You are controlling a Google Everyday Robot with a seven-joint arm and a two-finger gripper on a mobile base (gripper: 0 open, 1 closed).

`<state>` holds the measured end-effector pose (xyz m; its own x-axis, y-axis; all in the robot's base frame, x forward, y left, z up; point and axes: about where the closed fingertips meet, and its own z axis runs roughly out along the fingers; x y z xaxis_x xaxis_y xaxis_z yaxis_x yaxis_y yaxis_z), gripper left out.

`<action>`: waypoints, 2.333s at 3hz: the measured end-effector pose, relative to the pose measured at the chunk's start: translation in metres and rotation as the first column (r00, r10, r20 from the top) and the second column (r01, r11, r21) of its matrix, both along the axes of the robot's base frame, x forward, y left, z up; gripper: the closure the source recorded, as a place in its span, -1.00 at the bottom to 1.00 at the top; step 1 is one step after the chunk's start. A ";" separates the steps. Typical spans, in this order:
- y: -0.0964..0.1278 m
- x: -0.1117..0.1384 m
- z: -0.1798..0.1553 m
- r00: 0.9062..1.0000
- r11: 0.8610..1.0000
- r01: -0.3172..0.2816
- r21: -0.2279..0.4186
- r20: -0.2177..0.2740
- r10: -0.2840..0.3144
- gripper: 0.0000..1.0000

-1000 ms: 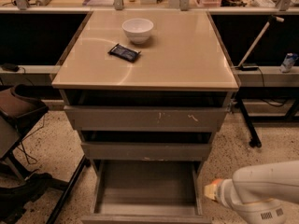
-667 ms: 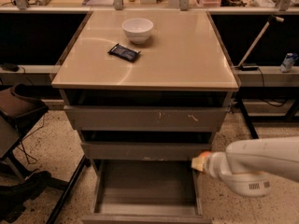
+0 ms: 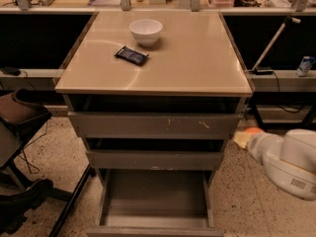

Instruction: Pick orange from bottom drawer and place on counter

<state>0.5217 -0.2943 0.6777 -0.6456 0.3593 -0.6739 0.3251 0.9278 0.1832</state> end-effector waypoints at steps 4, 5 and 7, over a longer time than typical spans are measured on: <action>-0.050 0.062 0.096 0.981 0.987 0.163 0.002 0.107 -0.162 1.00; -0.046 0.078 0.132 0.974 0.986 0.166 0.020 0.156 -0.167 1.00; 0.038 0.085 0.334 0.862 0.996 0.076 0.056 0.498 -0.094 1.00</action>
Offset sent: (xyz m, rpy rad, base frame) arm -0.0193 -0.0332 0.0203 -0.0089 -0.0248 -0.0803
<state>0.6065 -0.2565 1.0116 -0.1914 0.4251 -0.8847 0.2591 0.8913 0.3722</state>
